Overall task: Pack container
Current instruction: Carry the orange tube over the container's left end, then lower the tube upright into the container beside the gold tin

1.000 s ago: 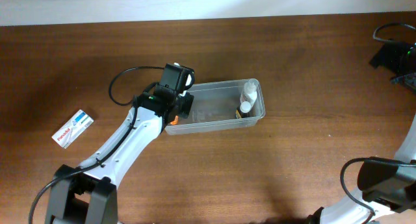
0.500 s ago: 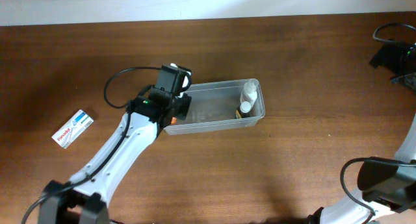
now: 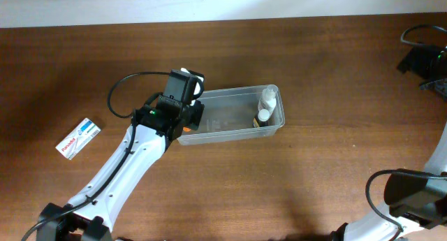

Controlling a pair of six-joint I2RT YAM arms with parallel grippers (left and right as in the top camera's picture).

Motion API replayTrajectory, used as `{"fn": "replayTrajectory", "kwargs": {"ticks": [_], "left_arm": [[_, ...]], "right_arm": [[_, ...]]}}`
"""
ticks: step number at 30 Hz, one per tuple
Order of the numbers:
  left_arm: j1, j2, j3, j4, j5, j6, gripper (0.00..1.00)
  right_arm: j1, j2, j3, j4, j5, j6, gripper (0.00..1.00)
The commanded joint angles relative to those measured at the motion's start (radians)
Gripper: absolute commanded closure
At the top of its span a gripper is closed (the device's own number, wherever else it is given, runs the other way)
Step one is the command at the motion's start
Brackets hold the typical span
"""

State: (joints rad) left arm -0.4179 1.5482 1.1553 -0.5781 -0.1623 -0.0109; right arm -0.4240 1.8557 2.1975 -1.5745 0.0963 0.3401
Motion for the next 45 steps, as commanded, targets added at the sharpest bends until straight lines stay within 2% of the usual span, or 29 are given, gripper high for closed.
{"fn": "replayTrajectory", "kwargs": {"ticks": [1,45], "left_arm": [[0.002,-0.019,-0.003,-0.007,-0.011,0.005,0.66],[0.002,0.064,-0.009,0.024,-0.049,0.005,0.64]], "right_arm": [[-0.002,-0.014,0.015,0.000,0.002,0.006,0.01],[-0.002,-0.014,0.015,0.000,0.002,0.006,0.02]]}}
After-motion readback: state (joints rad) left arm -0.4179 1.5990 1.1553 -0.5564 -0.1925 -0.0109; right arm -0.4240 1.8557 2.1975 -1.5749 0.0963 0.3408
